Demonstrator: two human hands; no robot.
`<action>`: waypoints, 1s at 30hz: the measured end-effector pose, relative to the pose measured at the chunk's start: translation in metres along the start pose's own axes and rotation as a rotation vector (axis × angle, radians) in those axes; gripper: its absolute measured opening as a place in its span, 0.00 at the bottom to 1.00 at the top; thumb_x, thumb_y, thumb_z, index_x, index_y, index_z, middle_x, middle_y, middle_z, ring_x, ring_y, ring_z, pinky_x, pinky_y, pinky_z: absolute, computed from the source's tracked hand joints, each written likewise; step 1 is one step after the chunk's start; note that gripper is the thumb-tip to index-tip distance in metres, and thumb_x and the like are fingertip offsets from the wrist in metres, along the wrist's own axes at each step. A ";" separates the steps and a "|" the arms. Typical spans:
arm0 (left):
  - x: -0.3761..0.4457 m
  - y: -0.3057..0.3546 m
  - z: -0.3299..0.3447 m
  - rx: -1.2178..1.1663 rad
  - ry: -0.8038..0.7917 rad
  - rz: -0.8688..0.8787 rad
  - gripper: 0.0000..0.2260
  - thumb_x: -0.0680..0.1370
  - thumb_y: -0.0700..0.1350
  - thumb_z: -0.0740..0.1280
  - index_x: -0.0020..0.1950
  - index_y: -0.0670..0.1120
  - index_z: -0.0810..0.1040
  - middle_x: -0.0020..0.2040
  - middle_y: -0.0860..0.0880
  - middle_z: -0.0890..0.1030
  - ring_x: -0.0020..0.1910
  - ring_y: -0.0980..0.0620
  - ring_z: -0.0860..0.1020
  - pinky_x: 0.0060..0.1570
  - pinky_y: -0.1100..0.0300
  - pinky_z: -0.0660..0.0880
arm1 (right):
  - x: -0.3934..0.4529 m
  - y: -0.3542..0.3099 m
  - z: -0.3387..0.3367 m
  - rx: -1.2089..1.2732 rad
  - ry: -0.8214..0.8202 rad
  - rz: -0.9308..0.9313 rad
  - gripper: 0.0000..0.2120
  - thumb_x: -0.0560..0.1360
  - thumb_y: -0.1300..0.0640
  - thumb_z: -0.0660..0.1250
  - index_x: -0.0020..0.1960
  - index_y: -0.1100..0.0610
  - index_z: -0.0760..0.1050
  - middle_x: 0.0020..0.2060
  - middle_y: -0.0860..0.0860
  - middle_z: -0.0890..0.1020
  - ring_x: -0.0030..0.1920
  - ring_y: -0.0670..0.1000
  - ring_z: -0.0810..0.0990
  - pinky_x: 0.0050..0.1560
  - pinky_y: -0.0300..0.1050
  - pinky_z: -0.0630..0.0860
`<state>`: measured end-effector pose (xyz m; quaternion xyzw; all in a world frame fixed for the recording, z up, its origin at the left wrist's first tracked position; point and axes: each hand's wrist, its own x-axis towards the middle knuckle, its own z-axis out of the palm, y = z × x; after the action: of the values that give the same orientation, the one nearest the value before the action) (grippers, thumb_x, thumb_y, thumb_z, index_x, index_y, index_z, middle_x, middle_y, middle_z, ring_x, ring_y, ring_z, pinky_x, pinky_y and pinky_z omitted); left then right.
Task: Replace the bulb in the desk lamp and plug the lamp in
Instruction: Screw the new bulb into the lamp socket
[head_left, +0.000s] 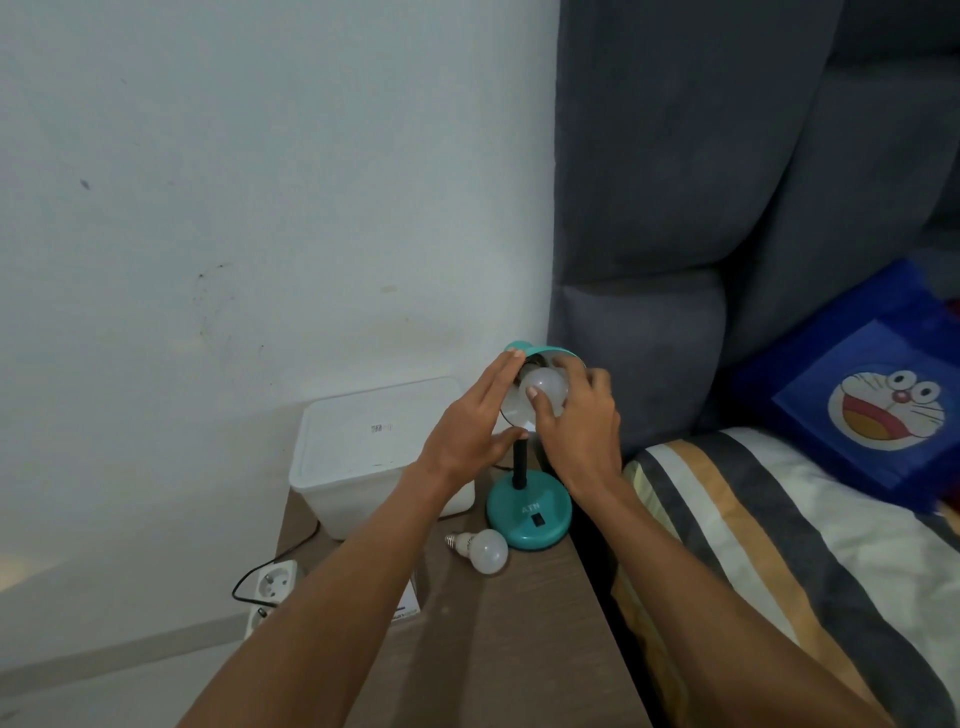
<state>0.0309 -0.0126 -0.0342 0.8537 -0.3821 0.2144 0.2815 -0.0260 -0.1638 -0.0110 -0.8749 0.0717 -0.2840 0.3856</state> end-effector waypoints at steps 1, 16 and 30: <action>0.000 0.000 0.001 -0.003 0.004 -0.002 0.41 0.74 0.42 0.78 0.81 0.40 0.59 0.80 0.43 0.64 0.79 0.49 0.64 0.72 0.73 0.59 | -0.001 0.001 0.001 -0.014 -0.014 -0.035 0.22 0.77 0.47 0.69 0.68 0.51 0.71 0.61 0.55 0.72 0.55 0.57 0.78 0.49 0.43 0.73; -0.001 0.002 -0.001 -0.029 0.010 -0.021 0.40 0.75 0.43 0.77 0.81 0.41 0.59 0.81 0.44 0.63 0.78 0.49 0.64 0.72 0.70 0.62 | 0.000 0.002 0.004 0.009 -0.065 -0.009 0.31 0.71 0.49 0.76 0.70 0.52 0.67 0.63 0.54 0.72 0.57 0.55 0.77 0.56 0.50 0.76; -0.001 0.002 -0.001 -0.029 0.017 -0.009 0.40 0.75 0.42 0.77 0.81 0.40 0.59 0.80 0.43 0.64 0.79 0.49 0.64 0.73 0.68 0.63 | -0.001 -0.001 0.005 0.045 -0.043 0.029 0.26 0.72 0.48 0.75 0.67 0.52 0.70 0.60 0.54 0.74 0.53 0.53 0.78 0.52 0.46 0.77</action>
<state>0.0286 -0.0133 -0.0333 0.8493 -0.3791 0.2151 0.2980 -0.0242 -0.1599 -0.0137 -0.8708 0.0693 -0.2610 0.4108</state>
